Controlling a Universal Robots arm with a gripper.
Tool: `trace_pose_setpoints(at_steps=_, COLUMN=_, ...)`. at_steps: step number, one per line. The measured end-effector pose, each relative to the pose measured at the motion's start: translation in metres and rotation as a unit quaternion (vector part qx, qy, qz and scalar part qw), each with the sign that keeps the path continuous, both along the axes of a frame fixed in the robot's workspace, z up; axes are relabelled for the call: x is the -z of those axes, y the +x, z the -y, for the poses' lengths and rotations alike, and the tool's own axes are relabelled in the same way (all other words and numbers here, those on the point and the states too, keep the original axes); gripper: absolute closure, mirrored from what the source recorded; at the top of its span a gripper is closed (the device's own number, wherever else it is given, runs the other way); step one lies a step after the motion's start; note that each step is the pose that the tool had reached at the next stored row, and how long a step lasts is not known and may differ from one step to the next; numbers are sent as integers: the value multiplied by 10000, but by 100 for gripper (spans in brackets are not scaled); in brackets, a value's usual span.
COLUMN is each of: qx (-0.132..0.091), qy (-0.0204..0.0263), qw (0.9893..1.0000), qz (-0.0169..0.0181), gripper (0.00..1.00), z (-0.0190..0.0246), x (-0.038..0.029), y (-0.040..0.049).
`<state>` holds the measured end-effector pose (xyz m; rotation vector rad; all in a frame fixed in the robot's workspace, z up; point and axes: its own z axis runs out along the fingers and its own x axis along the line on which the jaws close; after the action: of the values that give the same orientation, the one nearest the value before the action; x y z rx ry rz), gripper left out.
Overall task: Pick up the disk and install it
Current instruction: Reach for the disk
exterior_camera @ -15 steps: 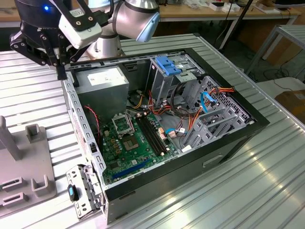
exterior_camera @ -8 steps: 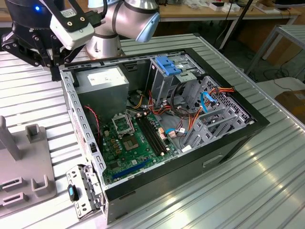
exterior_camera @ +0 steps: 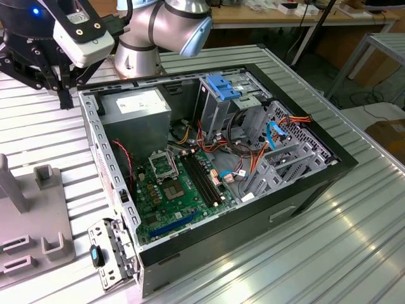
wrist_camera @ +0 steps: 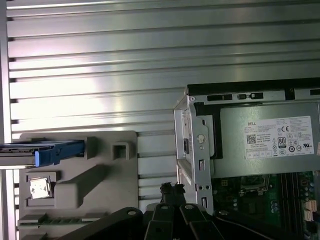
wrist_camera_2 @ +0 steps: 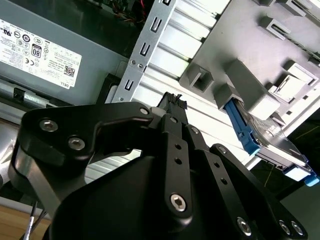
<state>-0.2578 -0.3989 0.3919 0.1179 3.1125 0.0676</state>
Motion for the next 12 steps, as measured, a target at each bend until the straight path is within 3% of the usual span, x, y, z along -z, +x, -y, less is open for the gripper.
trace_pose_setpoints(at_steps=12, qx=0, qy=0, qw=10000, qz=0, gripper=89, z=0, x=1, y=-152)
